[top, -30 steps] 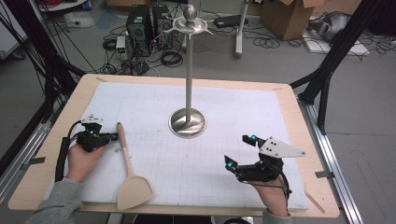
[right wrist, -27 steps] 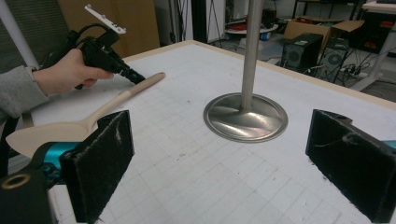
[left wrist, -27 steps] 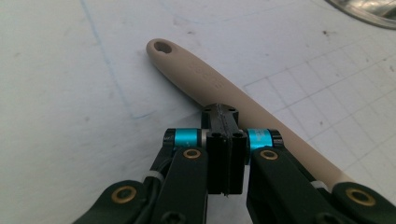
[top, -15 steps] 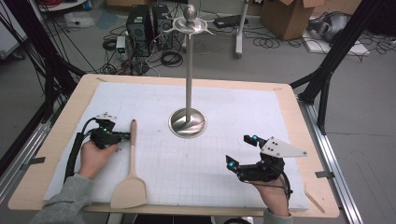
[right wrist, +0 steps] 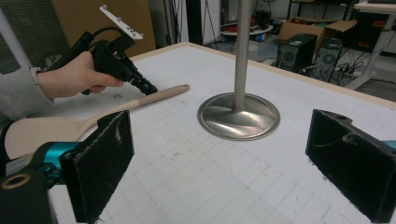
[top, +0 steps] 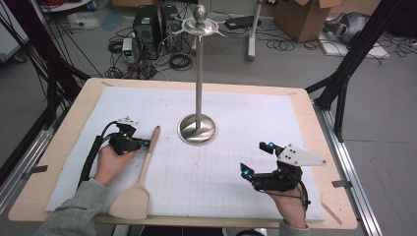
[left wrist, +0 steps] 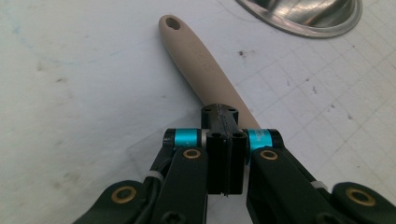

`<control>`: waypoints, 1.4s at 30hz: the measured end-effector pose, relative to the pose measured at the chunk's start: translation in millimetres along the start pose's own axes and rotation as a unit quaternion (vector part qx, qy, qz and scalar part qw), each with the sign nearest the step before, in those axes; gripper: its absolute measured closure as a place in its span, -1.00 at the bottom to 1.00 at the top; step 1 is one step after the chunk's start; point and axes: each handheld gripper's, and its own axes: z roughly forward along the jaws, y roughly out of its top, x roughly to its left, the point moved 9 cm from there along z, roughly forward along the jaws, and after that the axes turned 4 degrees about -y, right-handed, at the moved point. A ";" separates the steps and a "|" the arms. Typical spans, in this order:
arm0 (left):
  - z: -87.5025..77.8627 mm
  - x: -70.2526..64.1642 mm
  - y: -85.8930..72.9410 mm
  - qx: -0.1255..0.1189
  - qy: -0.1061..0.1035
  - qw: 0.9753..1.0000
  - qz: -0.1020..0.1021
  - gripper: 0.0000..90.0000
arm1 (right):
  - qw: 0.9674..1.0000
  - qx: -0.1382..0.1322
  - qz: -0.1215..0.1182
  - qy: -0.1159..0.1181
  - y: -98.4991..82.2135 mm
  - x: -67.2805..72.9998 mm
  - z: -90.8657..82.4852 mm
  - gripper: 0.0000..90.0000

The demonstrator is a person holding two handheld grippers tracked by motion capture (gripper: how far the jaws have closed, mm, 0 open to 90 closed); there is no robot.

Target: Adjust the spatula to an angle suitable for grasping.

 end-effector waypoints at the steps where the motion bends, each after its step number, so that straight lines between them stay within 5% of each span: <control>1: 2.3 -3.1 1.2 -0.001 -0.002 1.000 0.000 0.99 | 1.000 0.002 0.001 0.001 -0.3 0.6 0.0 -0.85; 8: 5.6 -6.7 1.0 0.004 -0.009 1.000 0.006 0.99 | 1.000 0.001 0.002 -0.001 -0.3 -0.3 -0.8 -0.85; 15: -21.0 -8.4 8.9 -0.030 -0.010 0.999 0.007 0.99 | 1.000 0.003 -0.001 0.002 -0.5 1.7 1.1 -0.85; 20: -40.2 -23.7 2.9 -0.041 -0.011 0.999 0.022 0.99 | 1.000 0.006 -0.006 0.007 -0.6 5.5 4.8 -0.85; 30: -48.9 -52.6 -12.4 -0.062 -0.035 0.997 0.033 0.99 | 1.000 0.010 -0.007 0.009 -1.2 8.0 8.4 -0.85; 42: -44.2 -84.4 -38.4 -0.009 -0.024 0.996 0.087 0.99 | 1.000 0.008 -0.009 0.012 0.9 10.6 7.3 -0.85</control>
